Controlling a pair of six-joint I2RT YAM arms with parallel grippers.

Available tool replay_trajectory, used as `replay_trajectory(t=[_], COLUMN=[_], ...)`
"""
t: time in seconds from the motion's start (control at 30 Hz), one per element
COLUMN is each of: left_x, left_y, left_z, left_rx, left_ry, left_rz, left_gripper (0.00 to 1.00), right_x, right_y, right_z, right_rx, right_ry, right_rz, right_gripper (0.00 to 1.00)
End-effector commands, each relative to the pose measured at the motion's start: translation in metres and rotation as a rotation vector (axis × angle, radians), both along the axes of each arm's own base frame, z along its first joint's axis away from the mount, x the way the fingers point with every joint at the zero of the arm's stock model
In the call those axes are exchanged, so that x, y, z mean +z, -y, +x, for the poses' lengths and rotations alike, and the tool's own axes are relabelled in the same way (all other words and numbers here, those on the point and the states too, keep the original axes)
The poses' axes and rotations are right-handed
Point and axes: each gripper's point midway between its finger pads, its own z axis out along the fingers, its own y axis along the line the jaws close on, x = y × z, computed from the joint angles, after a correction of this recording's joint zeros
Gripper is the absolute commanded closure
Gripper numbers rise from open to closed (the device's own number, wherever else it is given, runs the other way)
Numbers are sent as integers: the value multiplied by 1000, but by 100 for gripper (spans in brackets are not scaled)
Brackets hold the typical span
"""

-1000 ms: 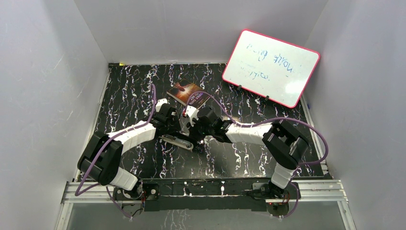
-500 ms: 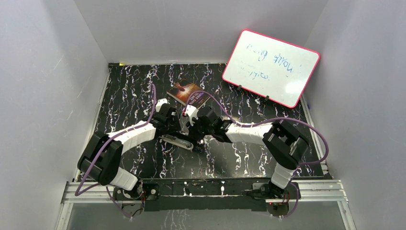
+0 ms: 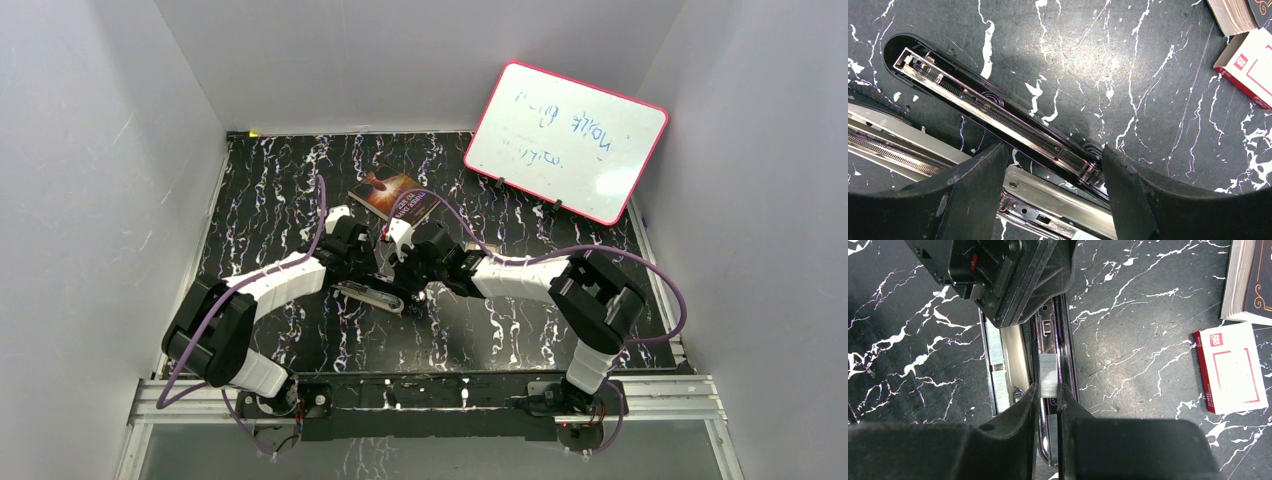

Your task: Load the staples into the stapler

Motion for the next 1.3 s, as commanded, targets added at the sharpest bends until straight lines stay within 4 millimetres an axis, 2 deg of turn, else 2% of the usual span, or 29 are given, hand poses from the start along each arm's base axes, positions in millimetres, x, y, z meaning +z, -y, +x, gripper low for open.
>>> replay_trajectory(t=[0.0,1.0,1.07,1.27], left_x=[6,6,6,5], left_y=[-7,-8,-8,-7], left_z=[-5,-6,-6,-6], left_rx=[1,-1,-2,-2], left_ry=[-8,-9,-9,-7], left_rz=[38,38,40,37], left_gripper=[32,32,32,32], right_x=[21,9,-3,-7], right_y=[-10,-2,-1,-2], right_z=[8,10,9,8], right_rx=[-8,-39,-37,-32], right_ry=[33,8,-8,-11], right_rz=[56,-24,-50,-73], right_gripper=[100,100,100,100])
